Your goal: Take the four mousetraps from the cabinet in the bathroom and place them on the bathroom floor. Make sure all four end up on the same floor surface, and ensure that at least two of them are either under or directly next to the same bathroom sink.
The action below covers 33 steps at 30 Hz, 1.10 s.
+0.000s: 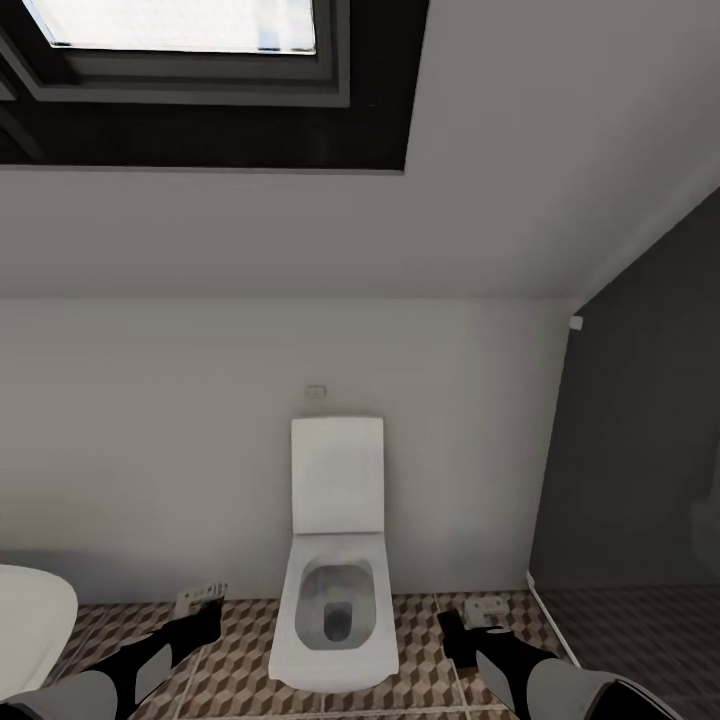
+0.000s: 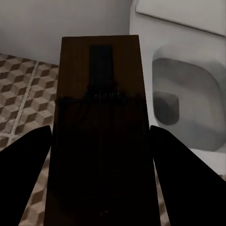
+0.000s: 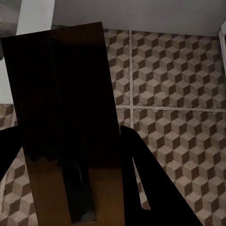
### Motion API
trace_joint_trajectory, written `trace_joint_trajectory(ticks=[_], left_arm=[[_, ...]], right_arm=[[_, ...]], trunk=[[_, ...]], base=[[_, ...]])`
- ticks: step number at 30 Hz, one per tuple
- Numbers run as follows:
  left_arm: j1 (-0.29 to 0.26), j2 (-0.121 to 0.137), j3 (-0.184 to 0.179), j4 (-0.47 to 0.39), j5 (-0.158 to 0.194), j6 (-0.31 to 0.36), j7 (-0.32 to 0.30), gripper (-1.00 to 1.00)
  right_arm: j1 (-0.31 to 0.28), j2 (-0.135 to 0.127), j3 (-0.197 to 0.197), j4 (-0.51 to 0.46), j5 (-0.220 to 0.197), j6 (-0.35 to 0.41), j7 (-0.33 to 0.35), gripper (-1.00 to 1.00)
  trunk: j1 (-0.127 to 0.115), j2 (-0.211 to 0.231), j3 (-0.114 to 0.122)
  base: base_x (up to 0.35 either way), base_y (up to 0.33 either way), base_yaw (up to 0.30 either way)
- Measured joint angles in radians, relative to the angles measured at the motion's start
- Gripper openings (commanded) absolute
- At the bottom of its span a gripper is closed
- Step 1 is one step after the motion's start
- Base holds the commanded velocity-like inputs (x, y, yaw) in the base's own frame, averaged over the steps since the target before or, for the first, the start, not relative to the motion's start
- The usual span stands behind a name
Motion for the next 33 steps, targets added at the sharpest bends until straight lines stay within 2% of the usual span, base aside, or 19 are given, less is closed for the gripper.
trace_joint_trajectory(ticks=[8, 33], left_arm=[[0.0, 0.0, -0.002, 0.001, 0.002, 0.007, 0.0, -1.0], [0.0, 0.002, -0.006, 0.002, 0.004, 0.007, -0.001, -1.0]], right_arm=[[0.0, 0.002, 0.001, 0.0, 0.002, 0.003, 0.001, -1.0], [0.0, 0.004, 0.006, -0.001, 0.005, 0.004, 0.002, -1.0]], trunk=[[0.0, 0.0, 0.0], [0.096, -0.175, -0.078]], base=[[0.0, 0.0, 0.0], [0.0, 0.0, 0.0]])
